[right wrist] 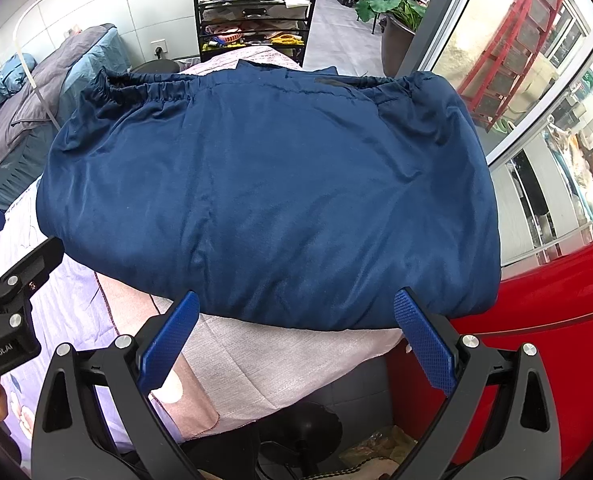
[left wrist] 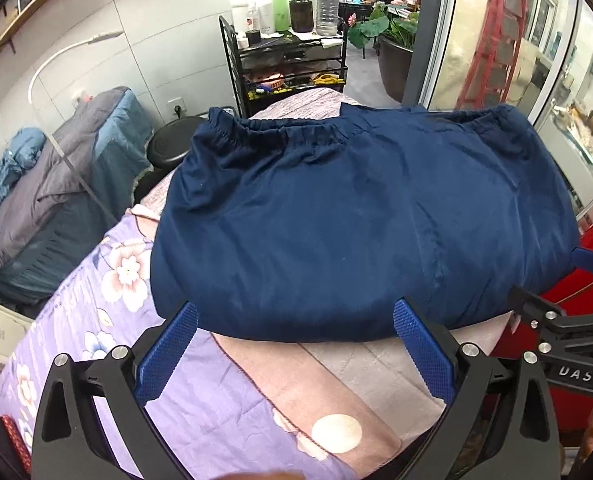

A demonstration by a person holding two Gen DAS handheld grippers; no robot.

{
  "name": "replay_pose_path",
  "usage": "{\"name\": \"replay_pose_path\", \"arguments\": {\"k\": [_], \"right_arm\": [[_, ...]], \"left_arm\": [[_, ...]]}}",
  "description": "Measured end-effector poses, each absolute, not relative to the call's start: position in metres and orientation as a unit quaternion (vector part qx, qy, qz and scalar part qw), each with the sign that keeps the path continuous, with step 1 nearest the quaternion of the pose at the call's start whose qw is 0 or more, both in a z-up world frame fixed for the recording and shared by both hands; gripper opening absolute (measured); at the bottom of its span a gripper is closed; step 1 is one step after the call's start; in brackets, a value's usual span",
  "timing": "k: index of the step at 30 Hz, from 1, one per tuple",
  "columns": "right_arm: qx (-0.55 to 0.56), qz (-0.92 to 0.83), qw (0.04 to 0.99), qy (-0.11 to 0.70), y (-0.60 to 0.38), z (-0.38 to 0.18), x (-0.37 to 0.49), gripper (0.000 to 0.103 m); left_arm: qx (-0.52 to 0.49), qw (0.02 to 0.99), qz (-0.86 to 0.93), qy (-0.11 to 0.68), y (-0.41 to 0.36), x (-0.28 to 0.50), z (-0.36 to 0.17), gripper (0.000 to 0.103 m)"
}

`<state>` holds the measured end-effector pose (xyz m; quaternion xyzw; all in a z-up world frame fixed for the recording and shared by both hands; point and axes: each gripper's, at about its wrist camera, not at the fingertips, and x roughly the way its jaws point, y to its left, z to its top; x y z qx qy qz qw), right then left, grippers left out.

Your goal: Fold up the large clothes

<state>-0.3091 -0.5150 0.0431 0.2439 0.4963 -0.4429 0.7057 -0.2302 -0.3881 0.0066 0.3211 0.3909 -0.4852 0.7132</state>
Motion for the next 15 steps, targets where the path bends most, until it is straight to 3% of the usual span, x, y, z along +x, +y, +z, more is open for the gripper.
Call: {"name": "replay_pose_path", "arguments": {"k": [15], "right_arm": [[0.244, -0.443, 0.706, 0.496, -0.5135, 0.0436, -0.3095, 0.096]], "left_arm": [[0.326, 0.707, -0.488, 0.396, -0.3879, -0.2320, 0.0046, 0.097]]}}
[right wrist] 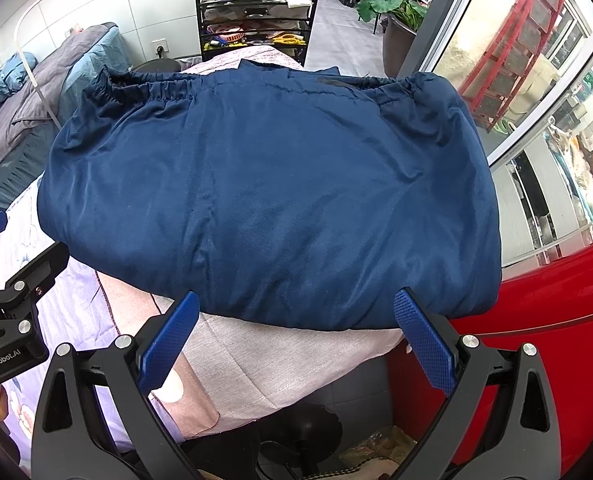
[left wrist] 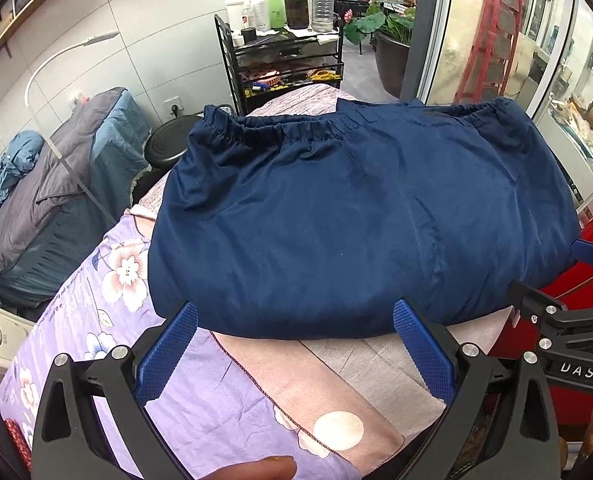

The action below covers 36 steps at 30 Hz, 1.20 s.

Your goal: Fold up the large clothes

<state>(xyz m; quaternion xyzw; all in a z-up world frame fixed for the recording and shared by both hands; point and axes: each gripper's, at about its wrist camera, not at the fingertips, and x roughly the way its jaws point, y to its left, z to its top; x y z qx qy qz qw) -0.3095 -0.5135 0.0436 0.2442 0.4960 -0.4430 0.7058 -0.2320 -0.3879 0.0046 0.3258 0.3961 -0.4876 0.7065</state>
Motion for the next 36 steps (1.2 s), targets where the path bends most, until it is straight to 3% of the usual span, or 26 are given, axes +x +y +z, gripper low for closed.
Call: {"name": "replay_pose_path", "arguments": {"k": [36], "right_arm": [[0.240, -0.435, 0.709, 0.501, -0.522, 0.043, -0.297, 0.096]], "left_arm": [[0.329, 0.707, -0.485, 0.396, -0.389, -0.226, 0.004, 0.097]]}}
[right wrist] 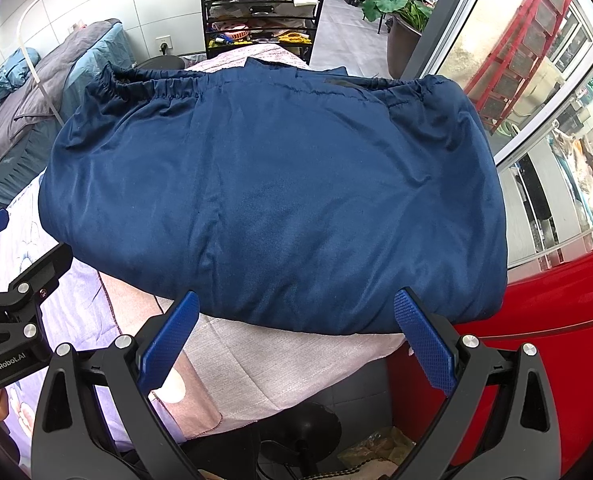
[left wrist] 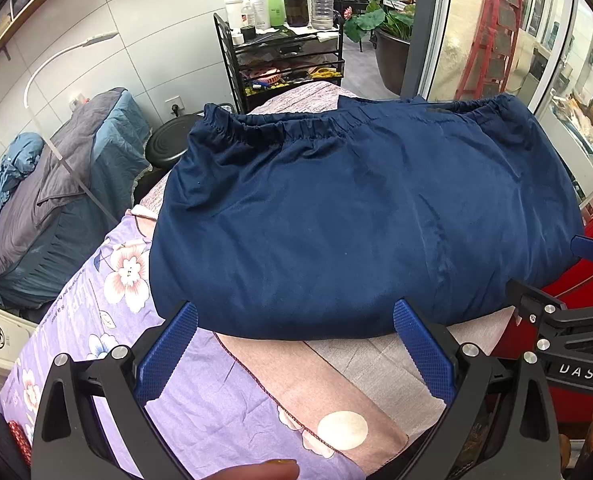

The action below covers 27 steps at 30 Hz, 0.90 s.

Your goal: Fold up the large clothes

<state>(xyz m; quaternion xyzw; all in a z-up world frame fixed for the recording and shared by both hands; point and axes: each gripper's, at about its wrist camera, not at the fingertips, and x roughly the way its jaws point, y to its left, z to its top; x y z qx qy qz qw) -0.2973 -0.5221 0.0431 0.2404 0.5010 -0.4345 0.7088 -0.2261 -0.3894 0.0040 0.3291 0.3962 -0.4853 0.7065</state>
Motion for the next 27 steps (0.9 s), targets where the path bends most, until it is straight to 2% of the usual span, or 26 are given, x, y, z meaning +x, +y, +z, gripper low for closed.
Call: {"name": "replay_pose_path", "arguments": {"k": [27], "right_arm": [[0.240, -0.434, 0.708, 0.502, -0.5226, 0.0420, -0.2970, 0.097]], "left_arm": [[0.321, 0.702, -0.499, 0.394, -0.3834, -0.2295, 0.0028, 0.097]]}}
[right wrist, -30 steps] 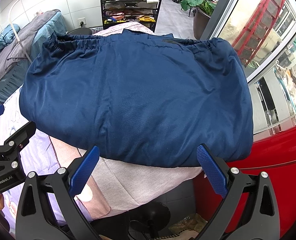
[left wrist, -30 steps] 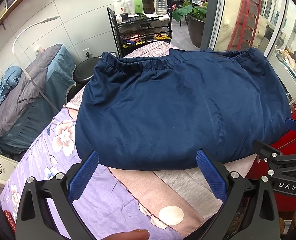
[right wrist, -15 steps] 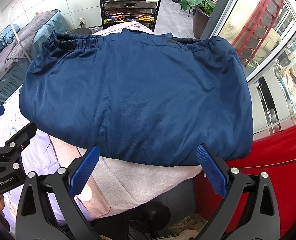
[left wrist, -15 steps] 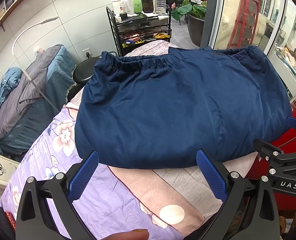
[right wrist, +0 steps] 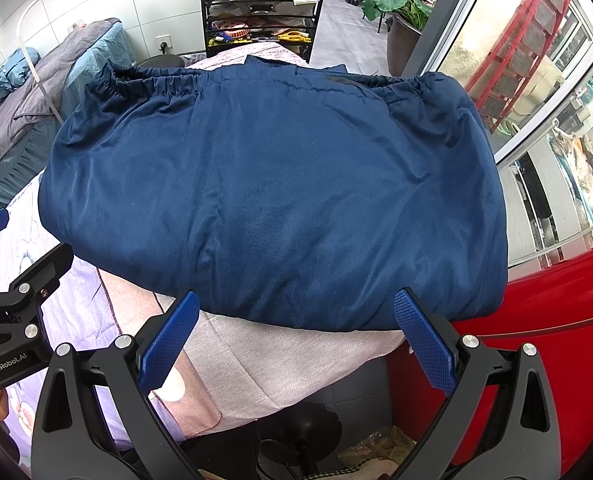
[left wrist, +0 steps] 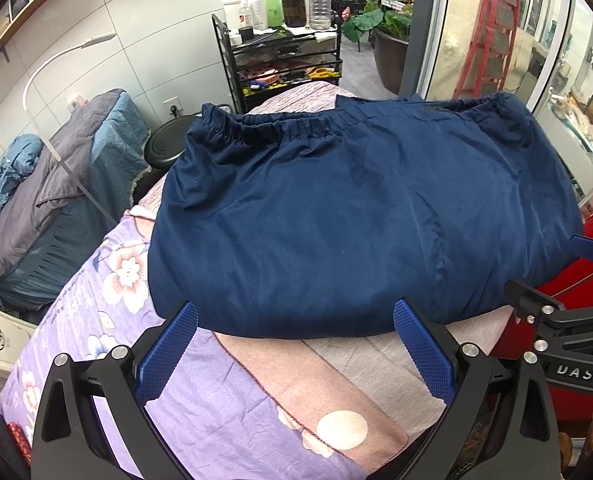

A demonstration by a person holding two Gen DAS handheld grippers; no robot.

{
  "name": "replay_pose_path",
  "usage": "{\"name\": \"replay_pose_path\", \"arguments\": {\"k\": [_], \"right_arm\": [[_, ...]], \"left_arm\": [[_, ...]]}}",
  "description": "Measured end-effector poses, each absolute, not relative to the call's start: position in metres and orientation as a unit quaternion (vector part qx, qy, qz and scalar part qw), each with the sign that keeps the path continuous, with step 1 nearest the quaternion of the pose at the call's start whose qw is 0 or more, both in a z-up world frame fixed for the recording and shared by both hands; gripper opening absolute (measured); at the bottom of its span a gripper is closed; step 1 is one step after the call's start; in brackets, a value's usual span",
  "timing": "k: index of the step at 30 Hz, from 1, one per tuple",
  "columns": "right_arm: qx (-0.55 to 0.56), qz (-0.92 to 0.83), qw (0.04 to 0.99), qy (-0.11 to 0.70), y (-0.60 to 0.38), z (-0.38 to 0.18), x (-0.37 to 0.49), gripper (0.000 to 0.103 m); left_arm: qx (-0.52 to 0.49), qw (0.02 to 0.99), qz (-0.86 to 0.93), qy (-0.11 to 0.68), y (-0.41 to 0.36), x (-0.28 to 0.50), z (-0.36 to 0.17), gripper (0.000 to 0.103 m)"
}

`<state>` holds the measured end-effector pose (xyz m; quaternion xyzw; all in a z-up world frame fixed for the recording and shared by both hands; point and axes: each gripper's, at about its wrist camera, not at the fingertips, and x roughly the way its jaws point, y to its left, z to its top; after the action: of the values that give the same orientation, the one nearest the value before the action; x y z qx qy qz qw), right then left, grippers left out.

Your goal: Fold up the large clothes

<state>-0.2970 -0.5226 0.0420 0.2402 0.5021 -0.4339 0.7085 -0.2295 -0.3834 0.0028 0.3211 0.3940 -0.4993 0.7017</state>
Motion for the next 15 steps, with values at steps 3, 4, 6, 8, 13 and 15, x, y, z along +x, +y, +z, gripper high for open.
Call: {"name": "replay_pose_path", "arguments": {"k": [3, 4, 6, 8, 13, 15], "right_arm": [[0.240, -0.435, 0.708, 0.501, -0.5226, 0.0420, -0.2971, 0.096], [0.241, -0.435, 0.708, 0.501, -0.5228, 0.0418, -0.2970, 0.097], [0.241, -0.435, 0.708, 0.501, -0.5228, 0.0398, -0.2970, 0.097], [0.241, -0.436, 0.708, 0.501, -0.5219, 0.0374, -0.2977, 0.096], [0.241, -0.435, 0.708, 0.502, -0.5227, 0.0364, -0.2981, 0.096], [0.241, -0.435, 0.708, 0.502, -0.5229, 0.0363, -0.2982, 0.096]], "left_arm": [[0.297, 0.715, -0.507, 0.379, -0.3774, -0.2322, 0.0092, 0.097], [0.295, 0.721, -0.510, 0.365, -0.3754, -0.2338, 0.0119, 0.097], [0.307, 0.720, -0.512, 0.354, -0.3753, -0.2366, 0.0124, 0.097], [0.306, 0.721, -0.510, 0.356, -0.3759, -0.2372, 0.0127, 0.097], [0.321, 0.705, -0.490, 0.399, -0.3843, -0.2311, 0.0046, 0.097], [0.319, 0.707, -0.488, 0.401, -0.3832, -0.2295, 0.0038, 0.097]]}}
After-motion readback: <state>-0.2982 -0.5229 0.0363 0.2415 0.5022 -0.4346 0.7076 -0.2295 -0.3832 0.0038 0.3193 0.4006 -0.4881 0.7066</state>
